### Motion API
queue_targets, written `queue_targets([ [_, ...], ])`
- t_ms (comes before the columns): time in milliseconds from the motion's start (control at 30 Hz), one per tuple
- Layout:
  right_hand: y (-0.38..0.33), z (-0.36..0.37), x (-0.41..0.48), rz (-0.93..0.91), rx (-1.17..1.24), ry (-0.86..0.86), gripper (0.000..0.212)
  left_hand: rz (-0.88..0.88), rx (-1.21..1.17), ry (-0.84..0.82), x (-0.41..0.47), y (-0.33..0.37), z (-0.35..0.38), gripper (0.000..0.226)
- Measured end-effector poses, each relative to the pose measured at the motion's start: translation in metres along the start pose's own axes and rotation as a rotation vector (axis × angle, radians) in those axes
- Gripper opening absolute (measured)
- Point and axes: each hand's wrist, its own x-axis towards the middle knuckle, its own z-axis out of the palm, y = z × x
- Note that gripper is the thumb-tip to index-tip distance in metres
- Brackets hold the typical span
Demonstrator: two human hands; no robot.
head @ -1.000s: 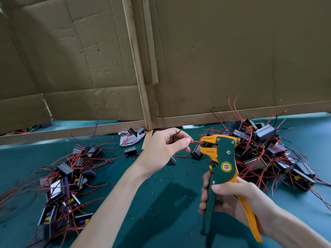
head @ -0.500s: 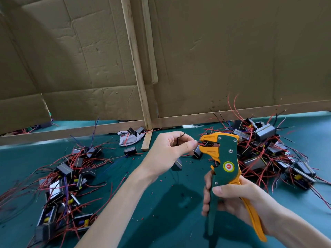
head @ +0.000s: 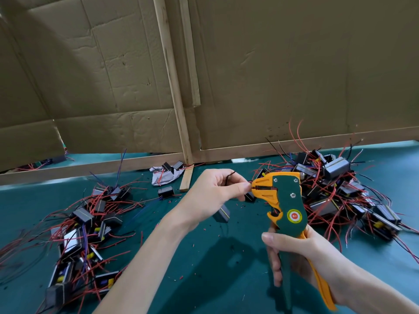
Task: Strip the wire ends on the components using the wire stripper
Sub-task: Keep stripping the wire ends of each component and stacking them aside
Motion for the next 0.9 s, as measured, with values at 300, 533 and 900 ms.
queue_targets([
  [300, -0.004, -0.009, 0.011, -0.089, 0.326, -0.105, 0.026, -0.074, -0.082, -0.060, 0.000, -0.011, -0.001, 0.034],
  [533, -0.001, -0.023, 0.018, -0.072, 0.225, -0.191, 0.038, 0.099, 0.010, 0.159, 0.003, -0.009, -0.004, 0.017],
  [900, -0.006, -0.010, 0.011, -0.005, 0.199, -0.225, 0.031, 0.156, 0.134, 0.121, -0.001, 0.002, 0.000, 0.011],
])
